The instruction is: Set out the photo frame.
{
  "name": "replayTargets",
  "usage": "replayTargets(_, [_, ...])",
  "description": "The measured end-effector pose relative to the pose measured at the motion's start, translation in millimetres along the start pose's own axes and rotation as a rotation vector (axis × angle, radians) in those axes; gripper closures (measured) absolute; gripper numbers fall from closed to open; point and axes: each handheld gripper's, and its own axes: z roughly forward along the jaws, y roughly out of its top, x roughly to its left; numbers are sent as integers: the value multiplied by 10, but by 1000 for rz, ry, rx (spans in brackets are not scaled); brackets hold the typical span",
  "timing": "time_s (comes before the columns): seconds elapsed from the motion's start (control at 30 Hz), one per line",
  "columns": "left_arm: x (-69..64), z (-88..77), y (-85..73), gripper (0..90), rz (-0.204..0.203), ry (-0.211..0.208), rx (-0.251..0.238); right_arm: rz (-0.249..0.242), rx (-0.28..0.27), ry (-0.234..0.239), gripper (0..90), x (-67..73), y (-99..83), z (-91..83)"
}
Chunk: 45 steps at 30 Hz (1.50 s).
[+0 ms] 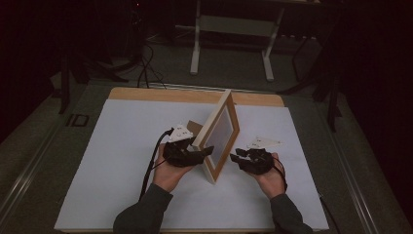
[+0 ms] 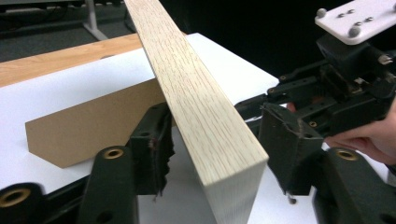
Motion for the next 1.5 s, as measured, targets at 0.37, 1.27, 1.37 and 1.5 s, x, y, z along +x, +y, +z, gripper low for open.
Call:
replayTargets(0.37, [0, 11, -4, 575, -35, 40, -15, 6, -3, -3, 643, -19, -14, -11])
replayTargets(1.27, [169, -26, -20, 736, -139, 48, -45, 5, -10, -1, 669, -59, -9, -56])
replayTargets(1.37, [203, -34, -20, 742, -144, 35, -46, 6, -15, -4, 669, -67, -2, -69])
replayTargets(1.5, [255, -50, -19, 745, -149, 16, -41, 8, -15, -9, 669, -81, 1, -86])
